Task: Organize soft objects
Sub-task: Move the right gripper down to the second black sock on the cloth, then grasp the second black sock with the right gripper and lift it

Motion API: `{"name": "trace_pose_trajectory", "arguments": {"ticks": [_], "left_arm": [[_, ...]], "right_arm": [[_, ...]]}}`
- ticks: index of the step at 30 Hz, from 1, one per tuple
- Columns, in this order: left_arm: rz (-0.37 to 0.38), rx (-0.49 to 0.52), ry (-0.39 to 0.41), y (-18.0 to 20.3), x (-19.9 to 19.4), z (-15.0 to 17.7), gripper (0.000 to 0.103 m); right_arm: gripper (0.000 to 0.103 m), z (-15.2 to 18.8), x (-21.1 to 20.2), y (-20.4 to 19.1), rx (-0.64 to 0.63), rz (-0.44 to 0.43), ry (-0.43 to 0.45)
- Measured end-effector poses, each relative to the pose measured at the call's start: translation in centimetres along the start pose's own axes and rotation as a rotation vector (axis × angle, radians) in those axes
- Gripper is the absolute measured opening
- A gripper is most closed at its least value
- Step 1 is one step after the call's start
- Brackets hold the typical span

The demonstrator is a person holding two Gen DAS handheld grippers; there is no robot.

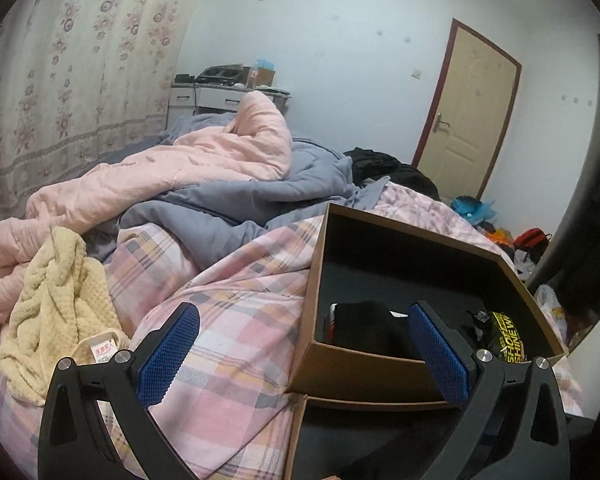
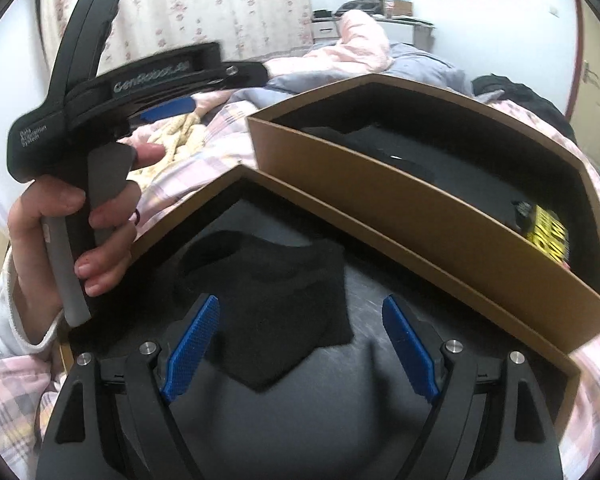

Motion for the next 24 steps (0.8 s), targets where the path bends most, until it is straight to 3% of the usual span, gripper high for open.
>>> {"name": "trace_pose_trajectory", "arguments": {"ticks": [8, 18, 20, 24], "left_arm": [[-0.002, 0.0, -0.019, 0.2, 0.4, 0.3, 0.103], [-0.01, 0.026, -0.041, 0.6, 0.8, 0.7, 0.103], [-0.012, 0.028, -0.041, 0.6, 0.8, 0.7, 0.103], [-0.016, 0.034, -0.042, 0.6, 1.0, 0.8, 0.103]], "right_arm": [[0.083, 1.2, 2.7, -0.7, -0.078, 0.045, -0.092], [0.081, 2.2, 2.7, -0.4, -0.13, 0.068, -0.082], [0.078, 2.2, 2.5, -0.5, -0.135, 0.063, -0.078], [0.052, 2.6, 2.0, -0.7, -0.141, 0.056, -0.068]]}}
Point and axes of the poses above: each gripper's, at about its wrist camera, not at the fingertips, and x roughly the way its jaws point, y to its right, z to its underside, the point moved 5 cm from there along x, roughly the way its jaws point, and after that the axes turned 12 degrees about x, right-handed, at the moved point
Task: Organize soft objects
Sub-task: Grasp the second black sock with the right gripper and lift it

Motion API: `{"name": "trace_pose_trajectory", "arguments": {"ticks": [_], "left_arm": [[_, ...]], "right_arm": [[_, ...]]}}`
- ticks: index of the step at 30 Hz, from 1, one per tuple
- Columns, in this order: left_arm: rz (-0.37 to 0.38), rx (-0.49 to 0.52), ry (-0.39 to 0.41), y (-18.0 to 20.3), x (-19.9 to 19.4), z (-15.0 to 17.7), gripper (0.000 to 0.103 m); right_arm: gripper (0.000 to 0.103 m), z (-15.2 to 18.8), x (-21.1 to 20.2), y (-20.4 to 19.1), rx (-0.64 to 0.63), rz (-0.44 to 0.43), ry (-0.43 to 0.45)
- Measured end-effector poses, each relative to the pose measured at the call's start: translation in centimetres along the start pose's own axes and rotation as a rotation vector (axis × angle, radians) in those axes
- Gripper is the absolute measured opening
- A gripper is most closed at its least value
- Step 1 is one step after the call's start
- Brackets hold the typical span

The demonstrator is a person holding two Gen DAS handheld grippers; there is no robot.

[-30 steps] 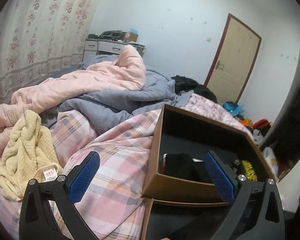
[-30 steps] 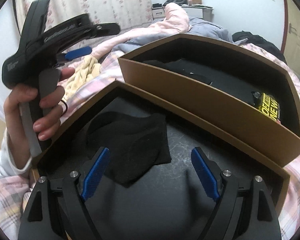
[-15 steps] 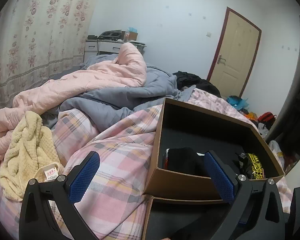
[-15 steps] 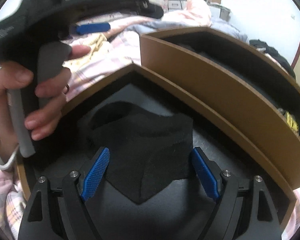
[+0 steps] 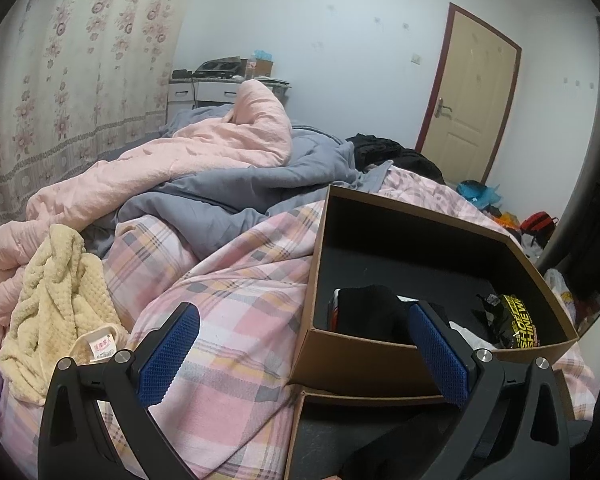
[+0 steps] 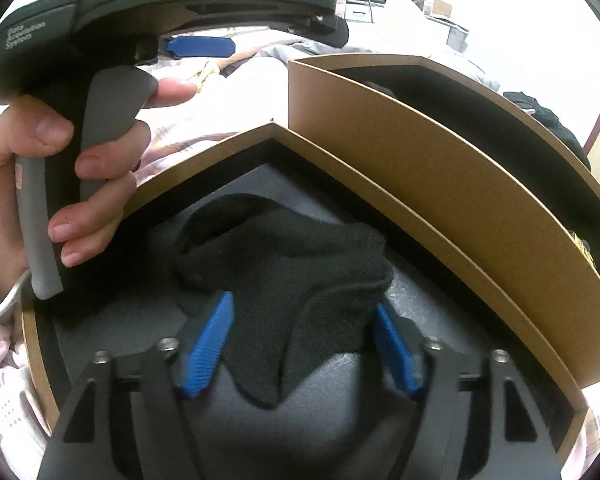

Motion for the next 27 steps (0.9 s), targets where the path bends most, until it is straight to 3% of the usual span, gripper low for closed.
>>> {"name": "trace_pose_trajectory", "arguments": {"ticks": [1, 7, 15, 21, 24, 27], "left_arm": [[-0.001, 0.0, -0.001, 0.0, 0.1, 0.0, 0.103], [-0.004, 0.005, 0.001, 0.0, 0.1, 0.0, 0.103], [-0.003, 0.006, 0.001, -0.1, 0.1, 0.1, 0.103], [-0.005, 0.009, 0.0, -0.1, 0.2, 0.1, 0.103], [-0.009, 0.02, 0.0, 0.1, 0.2, 0.1, 0.103], [-0.019, 0.033, 0.007, 0.2, 0.2, 0.0, 0.103]], "right_arm": [[0.041, 0.1, -0.1, 0.0, 0.001, -0.011, 0.0], [0.018, 0.7, -0.8, 0.7, 0.029, -0.045, 0.017], [0.013, 1.4, -1.9, 1.6, 0.056, -0.015, 0.08], [0.013, 1.2, -5.4, 2.3, 0.103, -0.056, 0.217], [0.013, 0.3, -6.6, 2.9, 0.124, -0.029, 0.284], [0.013, -0.3, -7.6, 2.9, 0.11, 0.078, 0.352]]}}
Point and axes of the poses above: each gripper's, at about its wrist camera, not at the fingertips, and x roughly the way its jaws point, y to its right, z to its underside, the point moved 5 cm from there along x, roughly the way its jaws point, and after that the axes turned 12 degrees about x, right-handed, at the moved point
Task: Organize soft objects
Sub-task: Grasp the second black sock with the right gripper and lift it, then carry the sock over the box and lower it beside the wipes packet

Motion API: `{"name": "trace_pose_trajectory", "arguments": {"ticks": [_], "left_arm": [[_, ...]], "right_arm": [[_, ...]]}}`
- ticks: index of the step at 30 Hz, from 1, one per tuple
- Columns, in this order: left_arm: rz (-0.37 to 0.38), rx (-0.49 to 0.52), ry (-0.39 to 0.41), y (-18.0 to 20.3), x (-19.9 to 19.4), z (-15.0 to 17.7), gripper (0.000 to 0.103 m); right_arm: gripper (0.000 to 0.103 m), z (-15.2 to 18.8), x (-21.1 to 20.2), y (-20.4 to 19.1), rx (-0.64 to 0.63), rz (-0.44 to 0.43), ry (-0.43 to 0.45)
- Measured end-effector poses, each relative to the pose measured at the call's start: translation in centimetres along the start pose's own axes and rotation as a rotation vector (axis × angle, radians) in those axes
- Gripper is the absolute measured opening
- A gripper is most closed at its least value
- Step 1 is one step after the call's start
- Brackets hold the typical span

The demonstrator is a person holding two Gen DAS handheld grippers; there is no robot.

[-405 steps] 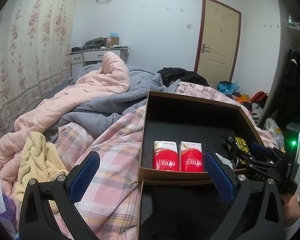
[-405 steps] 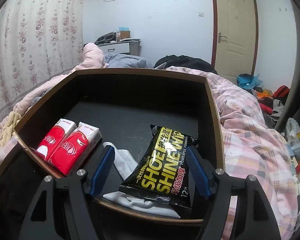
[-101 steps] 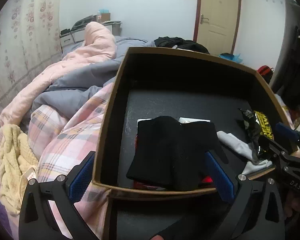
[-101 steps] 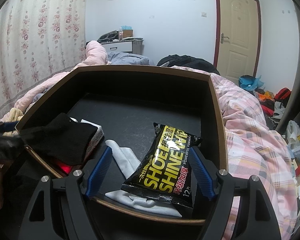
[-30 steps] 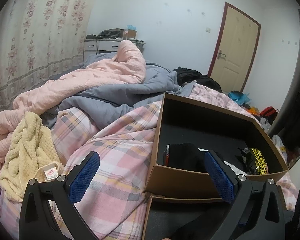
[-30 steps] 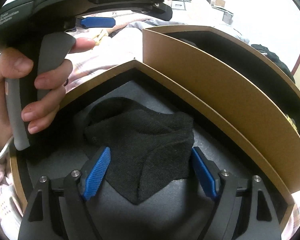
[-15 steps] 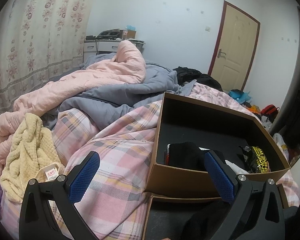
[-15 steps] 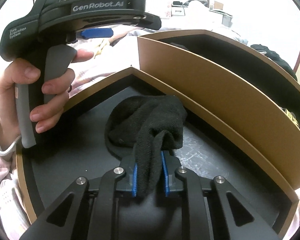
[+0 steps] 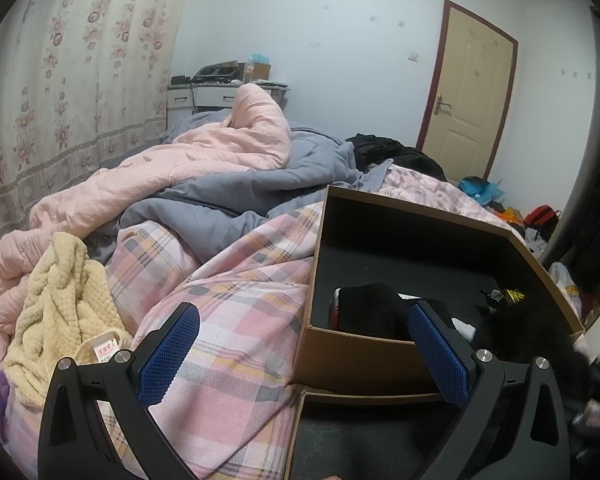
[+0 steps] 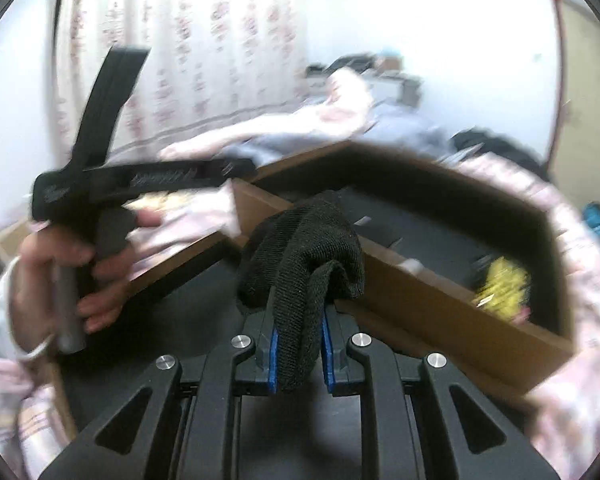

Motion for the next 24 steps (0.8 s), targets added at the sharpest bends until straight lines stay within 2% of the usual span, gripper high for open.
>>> {"name": "trace_pose_trajectory", "arguments": {"ticks": [3, 9, 13, 15, 18, 21, 24], "left_arm": [[-0.008, 0.013, 0.005, 0.2, -0.1, 0.0, 0.103], [-0.013, 0.02, 0.009, 0.3, -0.1, 0.0, 0.103], [-0.014, 0.021, 0.009, 0.3, -0.1, 0.0, 0.103], [-0.016, 0.024, 0.01, 0.3, -0.1, 0.0, 0.103], [-0.026, 0.035, 0.015, 0.4, -0.3, 0.0, 0.103], [-0.037, 0.048, 0.022, 0.7, -0.5, -0.1, 0.103], [-0.047, 0.066, 0.027, 1.0, -0.6, -0.2, 0.103]], "right_arm": [[0.013, -1.4, -1.7, 0.0, 0.044, -0.012, 0.093], [0.013, -5.0, -4.2, 0.7, 0.077, 0.026, 0.311], [0.013, -7.5, -2.5, 2.5, 0.147, 0.064, 0.395], [0.013, -7.5, -1.5, 3.6, 0.204, 0.089, 0.401], [0.013, -6.5, 0.8, 4.9, 0.274, 0.137, 0.365], [0.013, -4.8, 3.4, 6.2, 0.328, 0.178, 0.287], [0.013, -3.8, 3.8, 6.6, 0.336, 0.205, 0.242]]}}
Point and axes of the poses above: each gripper's, at about its wrist camera, not at the fingertips, and x roughly the way its jaws point, y to its right, z to its underside, the point moved 5 cm from there along x, roughly the way its jaws point, and after that the axes turned 12 degrees about x, right-handed, at the moved point
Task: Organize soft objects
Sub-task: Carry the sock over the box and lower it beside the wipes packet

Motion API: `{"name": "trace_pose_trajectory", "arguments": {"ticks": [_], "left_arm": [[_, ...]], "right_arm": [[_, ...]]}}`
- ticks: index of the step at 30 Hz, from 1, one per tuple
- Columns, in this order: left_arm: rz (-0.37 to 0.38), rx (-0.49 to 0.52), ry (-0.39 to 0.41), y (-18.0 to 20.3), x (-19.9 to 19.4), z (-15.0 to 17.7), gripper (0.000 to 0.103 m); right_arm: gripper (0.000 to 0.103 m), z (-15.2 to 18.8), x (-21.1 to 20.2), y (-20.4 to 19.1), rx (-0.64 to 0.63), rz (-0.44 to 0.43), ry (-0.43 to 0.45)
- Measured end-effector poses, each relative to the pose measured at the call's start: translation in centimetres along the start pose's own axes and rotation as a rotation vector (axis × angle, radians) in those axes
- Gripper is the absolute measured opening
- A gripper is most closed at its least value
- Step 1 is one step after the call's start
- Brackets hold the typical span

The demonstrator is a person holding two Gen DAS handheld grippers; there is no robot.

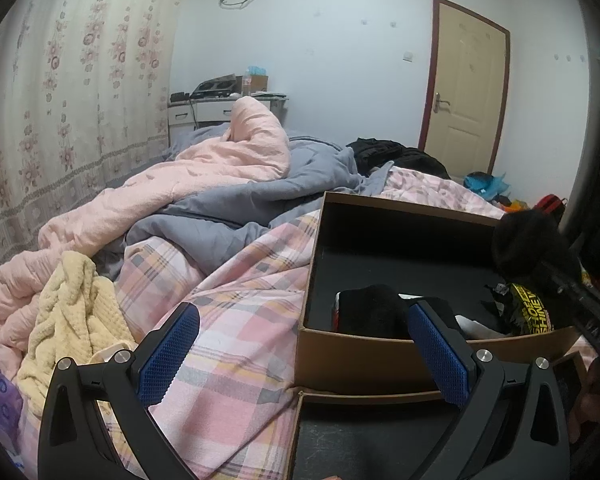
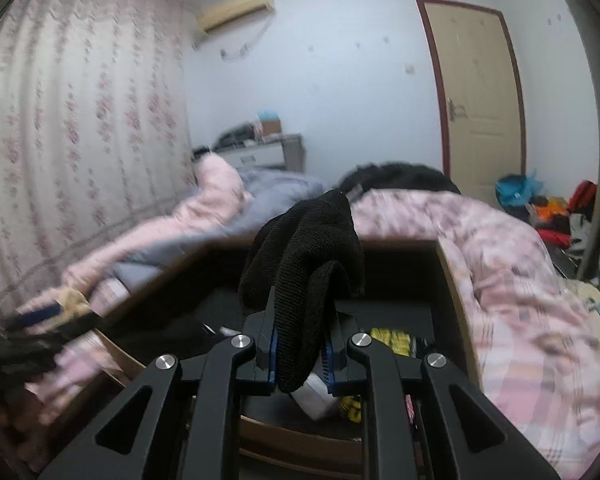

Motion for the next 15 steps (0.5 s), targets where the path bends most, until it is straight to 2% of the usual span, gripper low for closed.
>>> {"name": "trace_pose_trajectory", "arguments": {"ticks": [5, 15], "left_arm": [[-0.025, 0.033, 0.013, 0.5, -0.2, -0.1, 0.103], [-0.037, 0.059, 0.015, 1.0, -0.3, -0.1, 0.103]], "right_arm": [[0.013, 0.3, -0.2, 0.7, 0.028, 0.014, -0.049], [0.013, 0.9, -0.3, 1.1, -0.026, 0.063, -0.116]]}}
Point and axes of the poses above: each gripper's, at about its wrist camera, not at the fingertips, and x roughly the way its jaws point, y to its right, z to its underside, the point moved 5 cm from there along x, roughly the way its jaws point, and after that the axes turned 12 degrees about x, right-handed, at the moved point
